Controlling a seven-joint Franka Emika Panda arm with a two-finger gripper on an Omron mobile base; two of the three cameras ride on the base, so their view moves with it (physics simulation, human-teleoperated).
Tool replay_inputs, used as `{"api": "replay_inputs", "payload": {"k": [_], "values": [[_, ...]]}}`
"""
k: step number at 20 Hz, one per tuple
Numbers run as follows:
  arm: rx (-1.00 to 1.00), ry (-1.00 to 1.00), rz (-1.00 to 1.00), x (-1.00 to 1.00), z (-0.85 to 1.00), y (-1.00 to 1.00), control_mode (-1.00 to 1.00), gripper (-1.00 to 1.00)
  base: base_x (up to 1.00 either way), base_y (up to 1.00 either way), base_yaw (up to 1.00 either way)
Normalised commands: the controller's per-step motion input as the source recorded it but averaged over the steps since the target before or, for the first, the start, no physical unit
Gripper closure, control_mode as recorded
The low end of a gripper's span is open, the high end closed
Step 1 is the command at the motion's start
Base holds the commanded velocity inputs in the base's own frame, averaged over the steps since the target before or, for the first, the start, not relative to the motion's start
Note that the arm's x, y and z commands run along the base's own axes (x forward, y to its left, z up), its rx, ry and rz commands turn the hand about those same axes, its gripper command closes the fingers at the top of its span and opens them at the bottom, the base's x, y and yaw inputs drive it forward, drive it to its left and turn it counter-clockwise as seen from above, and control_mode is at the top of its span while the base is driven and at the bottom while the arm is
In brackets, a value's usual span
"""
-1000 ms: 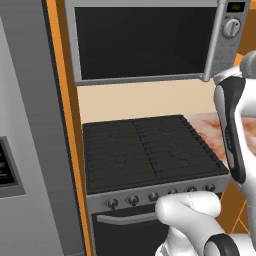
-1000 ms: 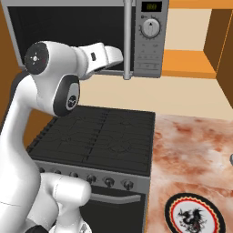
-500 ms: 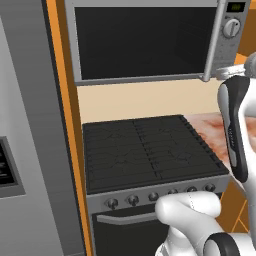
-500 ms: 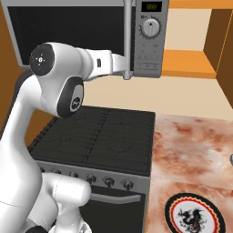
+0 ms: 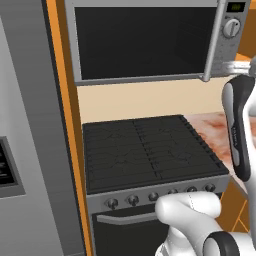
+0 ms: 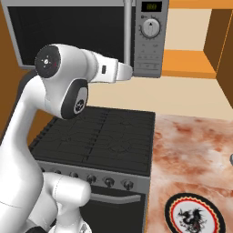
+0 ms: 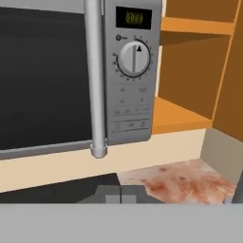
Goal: Pick the marshmallow from the counter and place it in the microwave. Then turn on the microwave.
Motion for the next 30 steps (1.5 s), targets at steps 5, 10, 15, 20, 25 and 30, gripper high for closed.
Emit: {"api": "replay_inputs", "payload": {"k": [5,10,15,20,25,30], "values": [[0.19,-0.05,-0.07,-0.02,0.00,-0.12,-1.00,1.00,0.00,0.00,0.00],[0.19,-0.06,-0.06,0.00,-0.01,-0.10,-1.00,1.00,0.00,0.00,0.00],[0.17,-0.06,-0.05,-0.01,0.00,-0.05,-1.00,1.00,0.00,0.00,0.00],[0.17,-0.06,-0.06,-0.02,0.00,-0.09,-1.00,1.00,0.00,0.00,0.00],[0.18,-0.05,-0.06,-0.01,-0.01,-0.11,-1.00,1.00,0.00,0.00,0.00],[0.16,-0.04,-0.05,0.00,0.00,-0.09,-1.00,1.00,0.00,0.00,0.00]]}}
